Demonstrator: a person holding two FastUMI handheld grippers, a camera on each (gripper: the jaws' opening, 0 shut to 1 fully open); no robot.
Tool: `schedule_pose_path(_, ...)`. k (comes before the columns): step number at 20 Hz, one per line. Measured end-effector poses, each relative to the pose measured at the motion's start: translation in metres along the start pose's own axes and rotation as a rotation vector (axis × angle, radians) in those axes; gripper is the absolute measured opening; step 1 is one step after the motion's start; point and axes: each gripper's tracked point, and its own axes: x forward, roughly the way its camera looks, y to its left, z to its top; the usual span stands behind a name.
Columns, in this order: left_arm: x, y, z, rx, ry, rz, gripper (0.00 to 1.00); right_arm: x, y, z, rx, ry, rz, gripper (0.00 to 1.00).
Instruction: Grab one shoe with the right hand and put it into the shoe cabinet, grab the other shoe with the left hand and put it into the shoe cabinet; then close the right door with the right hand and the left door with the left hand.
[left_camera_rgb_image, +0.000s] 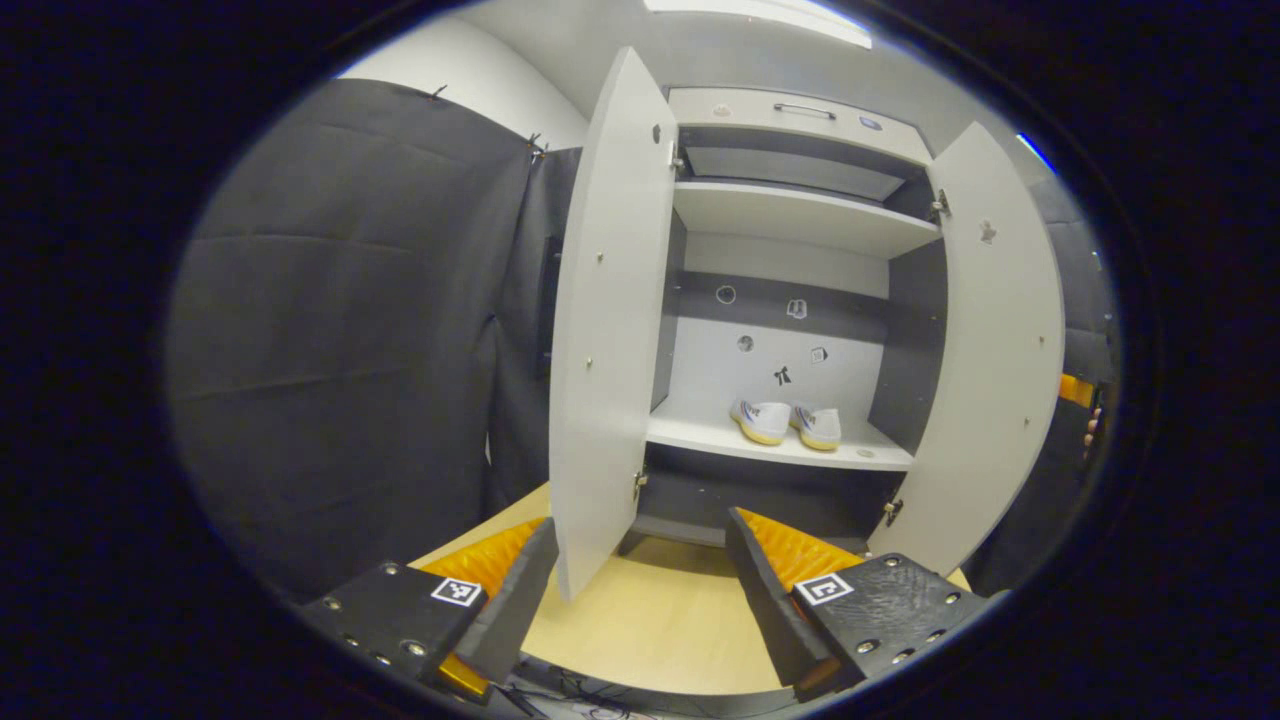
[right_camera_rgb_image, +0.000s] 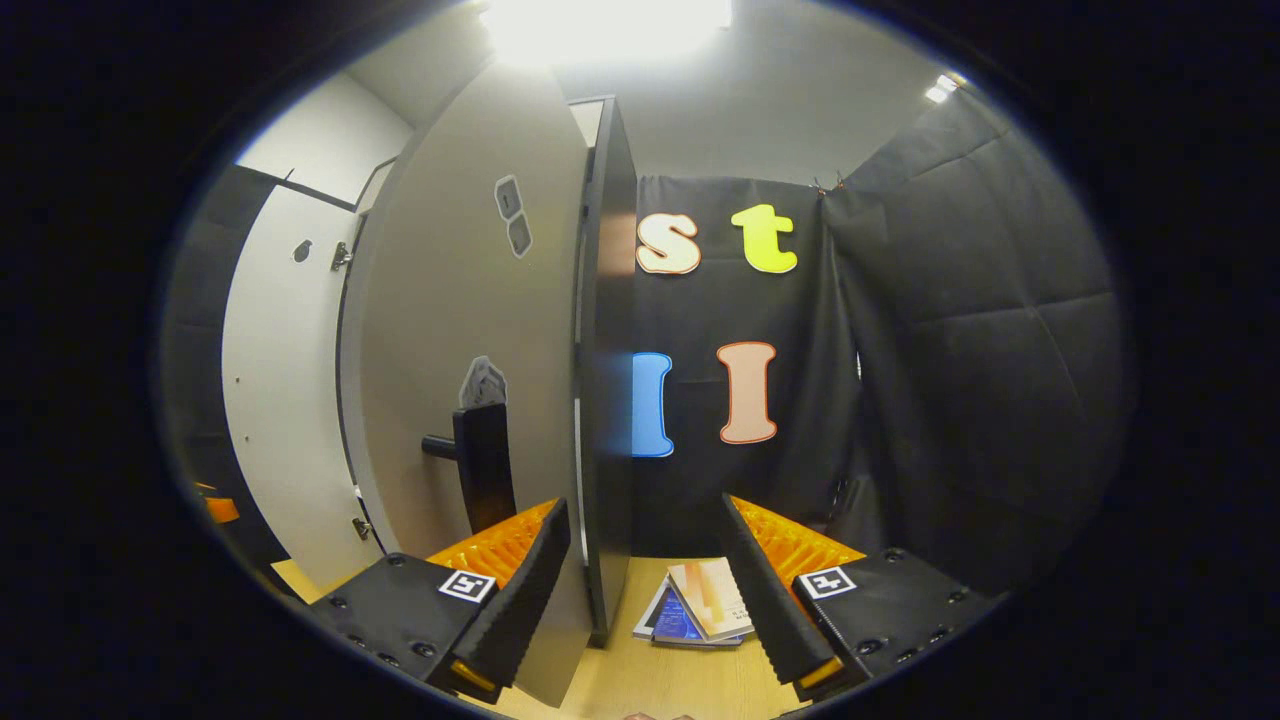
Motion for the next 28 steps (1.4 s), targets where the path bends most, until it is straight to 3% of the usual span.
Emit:
schedule_pose_path(1, 0.003, 0.007, 0.002, -0.007, -0.008, 0.002, 0.97, 0.0, 0.008, -0.003, 0.023, 0.015, 0.001, 0.89)
schedule_pose_path(2, 0.006, 0.015, 0.004, -0.013, -0.015, 0.003, 0.97, -0.001, 0.017, -0.003, 0.038, 0.023, 0.002, 0.94)
schedule_pose_path(3, 0.009, 0.022, 0.004, -0.016, -0.019, 0.005, 0.97, -0.003, 0.025, -0.002, 0.043, 0.025, 0.001, 0.89)
schedule_pose_path(6, 0.016, 0.048, 0.009, 0.002, -0.032, 0.021, 0.96, 0.007, 0.049, -0.003, 0.047, 0.034, -0.009, 0.89)
schedule_pose_path(7, 0.017, 0.059, 0.012, 0.015, -0.043, 0.031, 0.96, 0.009, 0.056, -0.002, 0.05, 0.033, -0.013, 0.94)
schedule_pose_path(12, 0.023, 0.105, 0.026, 0.058, -0.077, 0.062, 0.96, 0.021, 0.094, -0.002, 0.082, 0.036, -0.02, 0.95)
schedule_pose_path(14, 0.03, 0.118, 0.029, 0.069, -0.091, 0.067, 0.96, 0.026, 0.119, -0.003, 0.079, 0.033, 0.011, 0.95)
schedule_pose_path(15, 0.033, 0.125, 0.03, 0.068, -0.099, 0.066, 0.97, 0.031, 0.132, -0.003, 0.07, 0.033, 0.034, 0.9)
schedule_pose_path(17, 0.037, 0.138, 0.029, 0.058, -0.105, 0.071, 0.97, 0.038, 0.158, -0.003, 0.033, 0.021, 0.067, 0.95)
schedule_pose_path(18, 0.039, 0.144, 0.029, 0.05, -0.107, 0.072, 0.96, 0.039, 0.168, -0.005, 0.014, 0.015, 0.07, 0.9)
schedule_pose_path(20, 0.04, 0.156, 0.031, 0.041, -0.116, 0.074, 0.97, 0.038, 0.184, -0.008, -0.001, 0.01, 0.072, 0.98)
schedule_pose_path(23, 0.047, 0.173, 0.035, 0.052, -0.13, 0.071, 0.97, 0.033, 0.184, -0.006, -0.024, -0.015, 0.018, 0.92)
schedule_pose_path(25, 0.054, 0.184, 0.039, 0.054, -0.133, 0.061, 0.96, 0.031, 0.179, -0.011, 0.0, -0.014, -0.015, 0.96)
schedule_pose_path(28, 0.071, 0.187, 0.05, 0.042, -0.137, 0.022, 0.96, 0.026, 0.169, -0.014, 0.041, -0.005, -0.07, 0.94)
